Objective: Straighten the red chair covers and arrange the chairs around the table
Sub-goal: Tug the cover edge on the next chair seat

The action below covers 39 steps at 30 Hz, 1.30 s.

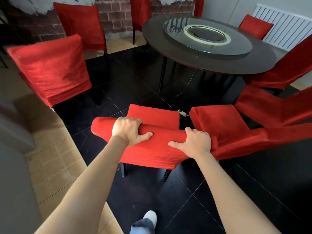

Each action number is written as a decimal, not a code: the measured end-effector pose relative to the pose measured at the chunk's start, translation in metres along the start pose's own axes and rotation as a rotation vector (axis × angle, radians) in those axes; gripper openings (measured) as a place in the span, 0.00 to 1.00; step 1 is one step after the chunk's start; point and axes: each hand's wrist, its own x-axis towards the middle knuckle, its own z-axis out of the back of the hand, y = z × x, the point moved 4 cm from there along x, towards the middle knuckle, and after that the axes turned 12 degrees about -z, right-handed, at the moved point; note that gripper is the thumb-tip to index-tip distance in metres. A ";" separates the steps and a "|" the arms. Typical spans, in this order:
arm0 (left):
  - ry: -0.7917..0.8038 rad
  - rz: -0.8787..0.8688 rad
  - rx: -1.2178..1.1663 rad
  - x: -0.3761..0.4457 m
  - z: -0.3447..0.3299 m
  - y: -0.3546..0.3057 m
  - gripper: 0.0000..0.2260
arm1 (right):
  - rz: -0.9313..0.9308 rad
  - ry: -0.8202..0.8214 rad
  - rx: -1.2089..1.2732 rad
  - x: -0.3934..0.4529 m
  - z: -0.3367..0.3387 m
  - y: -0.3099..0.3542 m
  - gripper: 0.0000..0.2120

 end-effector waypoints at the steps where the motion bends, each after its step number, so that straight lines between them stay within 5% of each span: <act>1: -0.002 -0.004 -0.002 0.005 -0.001 0.004 0.35 | -0.001 -0.001 -0.002 0.006 -0.001 0.002 0.47; 26: 0.032 -0.101 -0.036 0.142 -0.031 0.127 0.41 | -0.121 -0.051 0.047 0.144 -0.012 0.071 0.43; 39: 0.053 -0.152 -0.058 0.149 -0.033 0.153 0.38 | -0.178 0.029 -0.027 0.150 -0.012 0.094 0.50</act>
